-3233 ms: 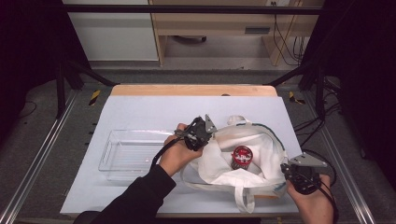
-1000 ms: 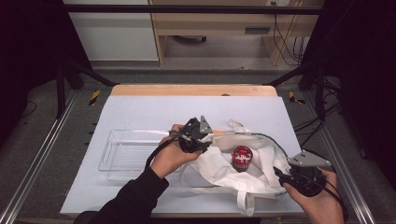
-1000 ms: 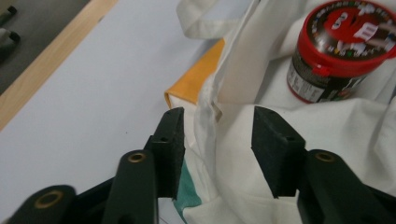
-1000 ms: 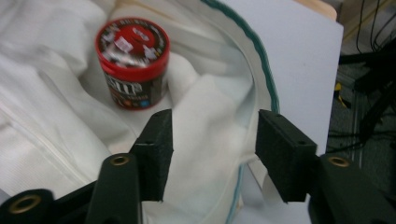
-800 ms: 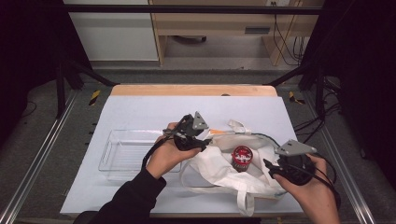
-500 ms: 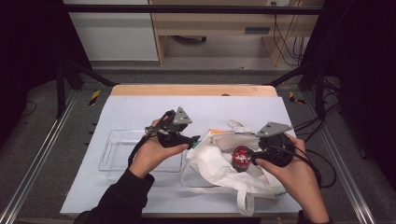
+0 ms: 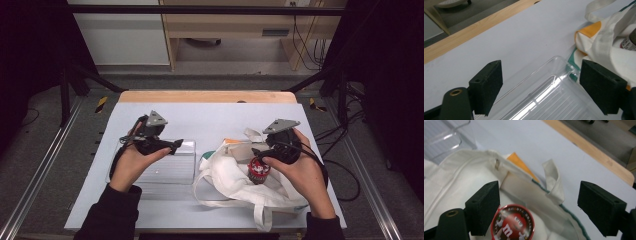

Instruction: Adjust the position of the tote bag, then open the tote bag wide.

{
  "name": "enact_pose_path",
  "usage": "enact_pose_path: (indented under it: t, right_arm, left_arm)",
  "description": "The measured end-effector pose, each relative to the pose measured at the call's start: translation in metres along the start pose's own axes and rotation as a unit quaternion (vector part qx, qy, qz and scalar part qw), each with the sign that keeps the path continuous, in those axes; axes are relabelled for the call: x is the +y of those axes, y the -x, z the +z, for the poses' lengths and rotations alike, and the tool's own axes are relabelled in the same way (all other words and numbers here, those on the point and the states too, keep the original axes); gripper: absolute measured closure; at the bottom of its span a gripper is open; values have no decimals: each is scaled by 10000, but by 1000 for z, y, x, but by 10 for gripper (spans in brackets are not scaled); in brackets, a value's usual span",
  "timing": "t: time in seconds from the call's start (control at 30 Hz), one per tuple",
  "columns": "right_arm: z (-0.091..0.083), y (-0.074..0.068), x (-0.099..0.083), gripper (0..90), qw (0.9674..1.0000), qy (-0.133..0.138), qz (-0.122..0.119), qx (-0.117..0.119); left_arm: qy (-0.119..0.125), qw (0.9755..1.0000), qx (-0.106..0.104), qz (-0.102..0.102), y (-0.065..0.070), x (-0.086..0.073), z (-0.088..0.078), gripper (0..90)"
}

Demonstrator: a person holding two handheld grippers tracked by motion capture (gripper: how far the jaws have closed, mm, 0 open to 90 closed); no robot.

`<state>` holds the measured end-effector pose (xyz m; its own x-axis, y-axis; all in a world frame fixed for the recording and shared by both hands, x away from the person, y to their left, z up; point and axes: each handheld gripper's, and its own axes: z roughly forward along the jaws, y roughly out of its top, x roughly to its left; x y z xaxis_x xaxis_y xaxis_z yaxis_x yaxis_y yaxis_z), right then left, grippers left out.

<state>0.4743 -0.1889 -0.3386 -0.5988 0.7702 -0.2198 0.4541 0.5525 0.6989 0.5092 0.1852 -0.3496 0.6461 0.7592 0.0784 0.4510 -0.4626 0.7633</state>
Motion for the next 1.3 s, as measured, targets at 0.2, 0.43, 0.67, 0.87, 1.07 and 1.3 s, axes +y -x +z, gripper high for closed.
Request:
enact_pose_path:
  t: [0.2,0.43,0.67,0.87,1.07,1.3]
  right_arm:
    - [2,2,-4,149,9999,-82,34,103]
    - [14,-1,-14,128,9991,-335,-39,238]
    - [15,1,-19,139,9987,-427,58,264]
    - [16,2,-22,125,9980,-444,92,436]
    - [18,5,-27,120,9975,-518,143,456]
    - [26,2,-31,120,9961,-630,123,605]
  left_arm:
    - [-132,9993,152,-300,-19,-20,-10,161]
    - [-307,9991,177,-226,-21,-26,-11,124]
    - [-417,9990,100,-115,-17,-27,-4,113]
    - [-497,9987,92,-34,-13,-28,0,113]
    - [-562,9984,42,38,-10,-28,3,112]
    - [-621,9980,54,55,-9,-29,4,112]
